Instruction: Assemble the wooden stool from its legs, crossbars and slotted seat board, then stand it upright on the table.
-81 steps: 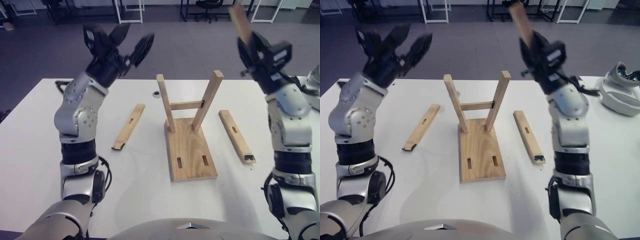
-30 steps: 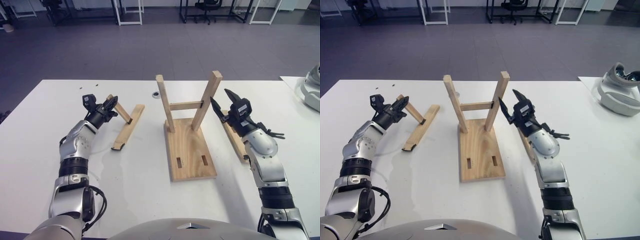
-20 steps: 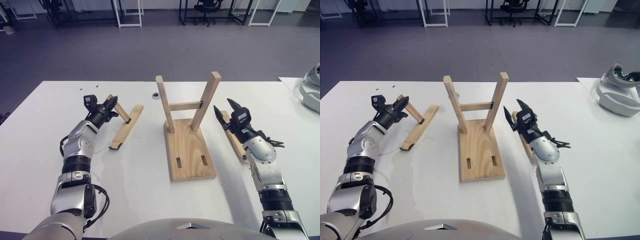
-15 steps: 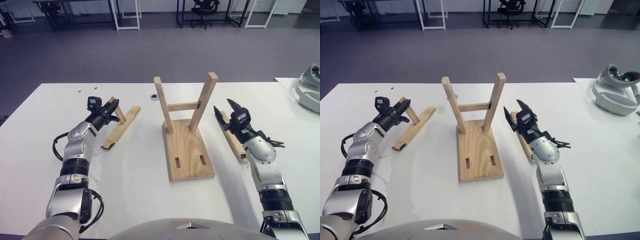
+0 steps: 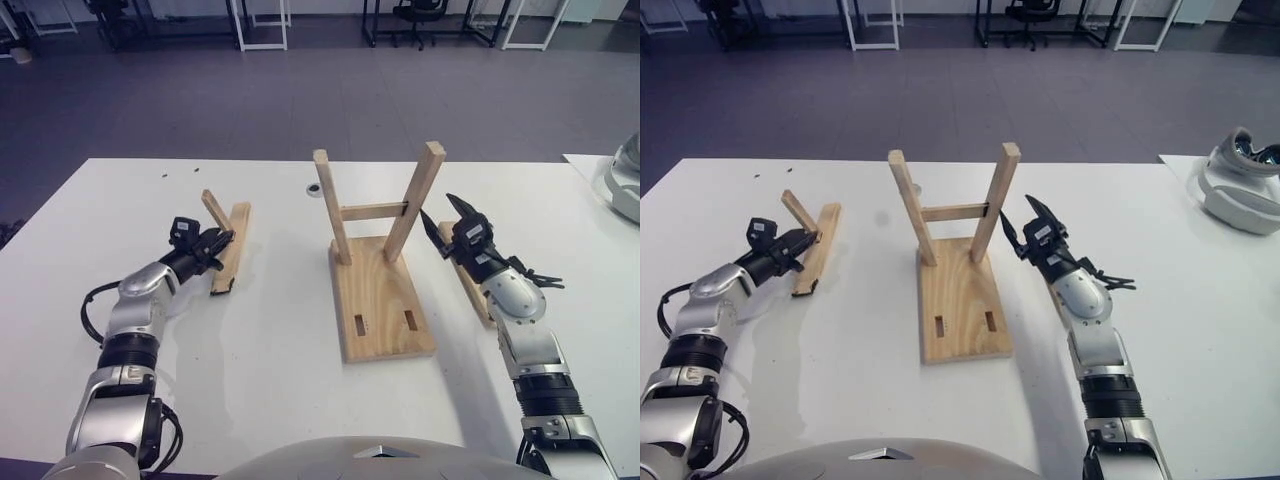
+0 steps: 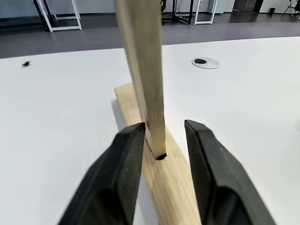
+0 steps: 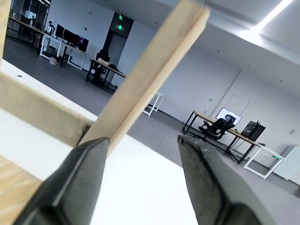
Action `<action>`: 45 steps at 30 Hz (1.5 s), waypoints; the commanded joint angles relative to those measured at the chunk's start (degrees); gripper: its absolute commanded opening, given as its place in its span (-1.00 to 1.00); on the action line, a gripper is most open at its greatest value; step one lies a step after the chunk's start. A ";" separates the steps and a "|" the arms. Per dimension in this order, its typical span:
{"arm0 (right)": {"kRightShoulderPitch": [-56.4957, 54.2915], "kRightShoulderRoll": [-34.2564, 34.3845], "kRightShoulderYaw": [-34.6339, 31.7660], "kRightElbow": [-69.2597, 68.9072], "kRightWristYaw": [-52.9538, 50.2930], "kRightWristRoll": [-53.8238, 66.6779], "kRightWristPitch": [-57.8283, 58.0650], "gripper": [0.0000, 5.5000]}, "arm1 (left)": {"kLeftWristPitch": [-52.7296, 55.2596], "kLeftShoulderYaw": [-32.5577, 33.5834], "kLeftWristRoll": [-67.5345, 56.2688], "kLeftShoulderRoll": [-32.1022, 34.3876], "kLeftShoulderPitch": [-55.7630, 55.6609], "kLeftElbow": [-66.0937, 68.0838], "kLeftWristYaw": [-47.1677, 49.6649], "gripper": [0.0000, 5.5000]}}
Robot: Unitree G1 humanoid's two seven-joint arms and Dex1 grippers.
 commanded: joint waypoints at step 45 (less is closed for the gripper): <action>-42.43 7.83 -13.08 -9.01 -5.52 58.19 48.23 -0.01 | 15.49 2.39 -4.52 5.49 -8.95 -48.27 2.32 -0.27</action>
